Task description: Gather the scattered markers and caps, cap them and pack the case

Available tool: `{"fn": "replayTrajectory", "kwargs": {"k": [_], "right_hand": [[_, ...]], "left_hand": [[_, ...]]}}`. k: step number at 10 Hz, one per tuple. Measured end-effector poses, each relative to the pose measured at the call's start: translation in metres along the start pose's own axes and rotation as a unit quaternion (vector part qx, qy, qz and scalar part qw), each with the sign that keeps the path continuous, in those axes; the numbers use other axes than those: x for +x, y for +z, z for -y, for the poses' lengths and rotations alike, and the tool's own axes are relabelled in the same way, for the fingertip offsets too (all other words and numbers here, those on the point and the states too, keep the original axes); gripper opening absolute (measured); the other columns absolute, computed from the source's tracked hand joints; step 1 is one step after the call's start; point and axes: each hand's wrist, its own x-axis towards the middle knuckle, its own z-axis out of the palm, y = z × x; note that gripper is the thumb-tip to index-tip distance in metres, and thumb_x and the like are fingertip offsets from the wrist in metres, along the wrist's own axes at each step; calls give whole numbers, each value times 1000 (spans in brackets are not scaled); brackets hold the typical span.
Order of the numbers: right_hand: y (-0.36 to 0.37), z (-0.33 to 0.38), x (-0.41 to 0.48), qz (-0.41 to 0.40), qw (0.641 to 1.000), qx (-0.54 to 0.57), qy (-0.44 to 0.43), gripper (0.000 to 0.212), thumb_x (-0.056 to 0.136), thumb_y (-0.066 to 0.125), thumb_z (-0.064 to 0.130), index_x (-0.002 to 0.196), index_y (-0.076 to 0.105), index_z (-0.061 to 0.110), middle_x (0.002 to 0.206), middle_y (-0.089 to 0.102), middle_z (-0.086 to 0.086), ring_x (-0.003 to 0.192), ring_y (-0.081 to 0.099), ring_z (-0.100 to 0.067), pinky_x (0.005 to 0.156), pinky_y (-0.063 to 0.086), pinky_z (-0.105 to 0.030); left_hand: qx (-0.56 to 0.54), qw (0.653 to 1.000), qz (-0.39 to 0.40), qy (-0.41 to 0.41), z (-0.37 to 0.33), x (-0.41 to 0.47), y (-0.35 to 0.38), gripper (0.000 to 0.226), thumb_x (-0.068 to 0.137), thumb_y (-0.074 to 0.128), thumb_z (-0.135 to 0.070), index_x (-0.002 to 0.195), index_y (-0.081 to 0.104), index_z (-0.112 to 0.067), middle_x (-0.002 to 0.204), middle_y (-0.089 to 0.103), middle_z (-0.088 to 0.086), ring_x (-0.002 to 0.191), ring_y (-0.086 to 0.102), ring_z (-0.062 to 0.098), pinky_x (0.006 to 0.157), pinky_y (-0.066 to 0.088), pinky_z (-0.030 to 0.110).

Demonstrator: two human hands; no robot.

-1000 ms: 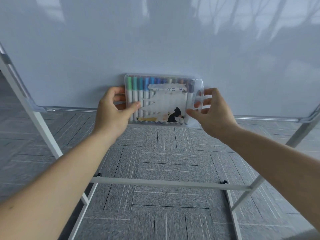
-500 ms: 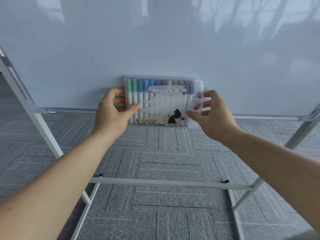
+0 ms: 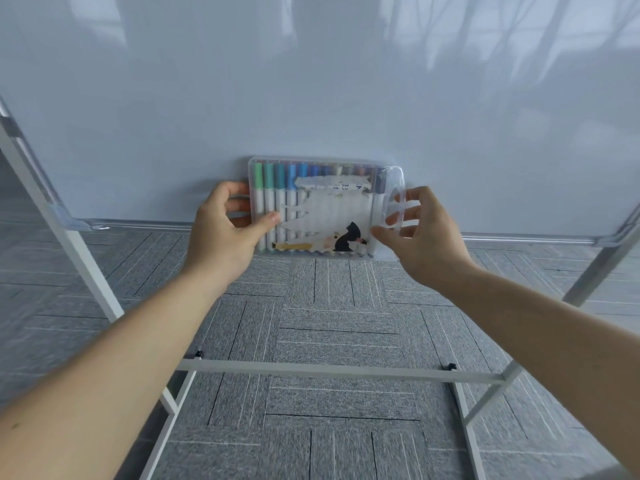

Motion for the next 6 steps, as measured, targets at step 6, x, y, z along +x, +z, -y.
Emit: {"fn": "replayTrajectory", "kwargs": {"k": [6], "right_hand": [[-2, 5, 0, 0, 1000, -10, -2, 43, 87, 80, 32, 117, 49, 29, 101, 65, 10, 82, 68, -10, 61, 48, -24]], "left_hand": [[24, 1000, 9, -10, -2, 2, -2, 41, 83, 86, -29, 117, 64, -22, 110, 71, -13, 101, 66, -1, 95, 53, 32]]}}
